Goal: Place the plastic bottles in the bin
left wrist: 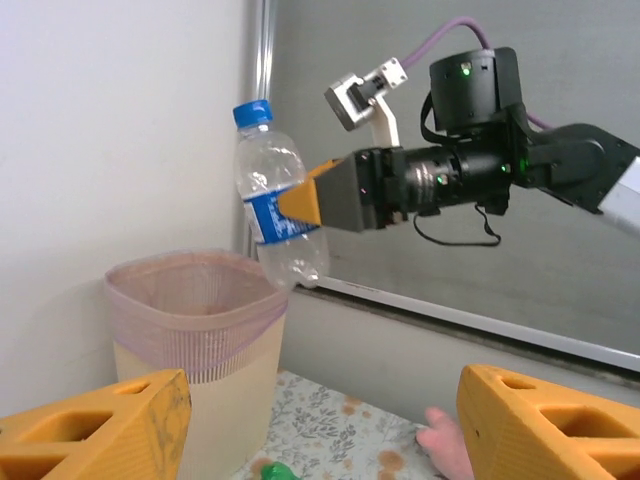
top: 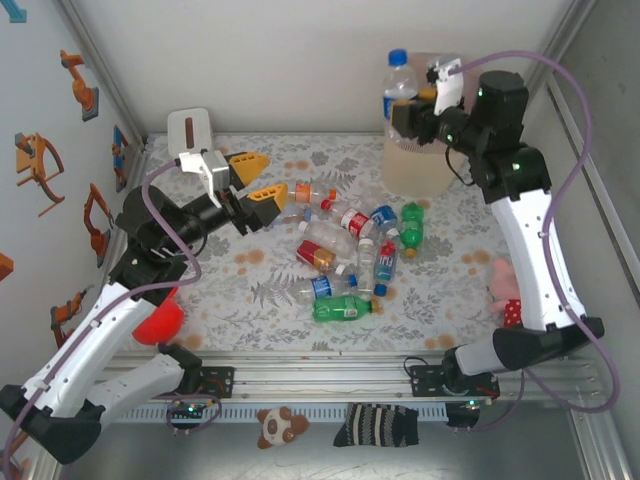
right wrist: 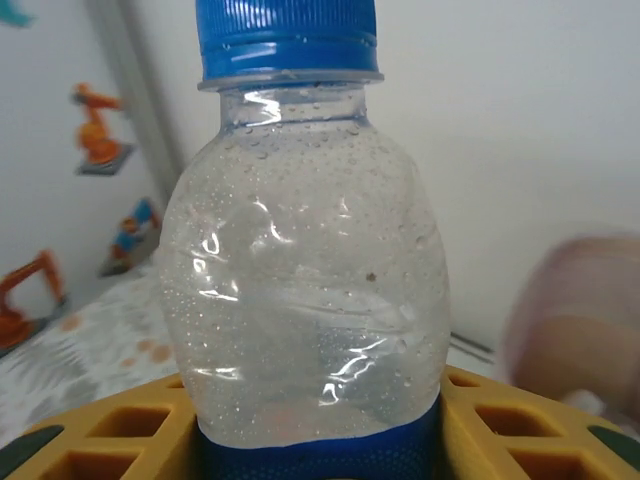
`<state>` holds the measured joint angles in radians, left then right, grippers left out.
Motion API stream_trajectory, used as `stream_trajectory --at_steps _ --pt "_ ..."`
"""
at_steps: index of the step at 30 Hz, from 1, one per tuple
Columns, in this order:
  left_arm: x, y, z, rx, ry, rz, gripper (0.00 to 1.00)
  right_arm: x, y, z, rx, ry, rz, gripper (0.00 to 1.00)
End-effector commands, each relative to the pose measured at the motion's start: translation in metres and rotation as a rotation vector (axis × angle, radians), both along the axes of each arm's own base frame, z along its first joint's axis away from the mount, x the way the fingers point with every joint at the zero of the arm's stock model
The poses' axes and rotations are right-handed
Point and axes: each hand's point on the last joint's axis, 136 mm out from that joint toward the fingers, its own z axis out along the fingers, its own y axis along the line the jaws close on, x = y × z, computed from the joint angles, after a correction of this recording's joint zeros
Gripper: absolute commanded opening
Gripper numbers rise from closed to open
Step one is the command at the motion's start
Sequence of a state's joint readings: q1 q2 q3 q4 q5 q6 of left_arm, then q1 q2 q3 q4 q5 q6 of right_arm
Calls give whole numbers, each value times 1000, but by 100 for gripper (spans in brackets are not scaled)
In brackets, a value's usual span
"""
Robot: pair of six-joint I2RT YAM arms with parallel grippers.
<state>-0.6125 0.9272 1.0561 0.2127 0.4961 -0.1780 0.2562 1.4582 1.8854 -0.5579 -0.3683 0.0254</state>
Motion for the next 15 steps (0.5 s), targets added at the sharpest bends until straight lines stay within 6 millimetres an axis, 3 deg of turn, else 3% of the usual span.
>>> stream_trajectory --at_steps 1,9,15 --pt "7 0 -5 2 8 16 70 41 -48 -2 -15 41 -273 47" --pt "25 -2 -26 42 76 74 68 111 -125 -29 -57 148 -617 46" --pt "37 0 -44 65 130 122 67 147 -155 -60 -72 208 -691 46"
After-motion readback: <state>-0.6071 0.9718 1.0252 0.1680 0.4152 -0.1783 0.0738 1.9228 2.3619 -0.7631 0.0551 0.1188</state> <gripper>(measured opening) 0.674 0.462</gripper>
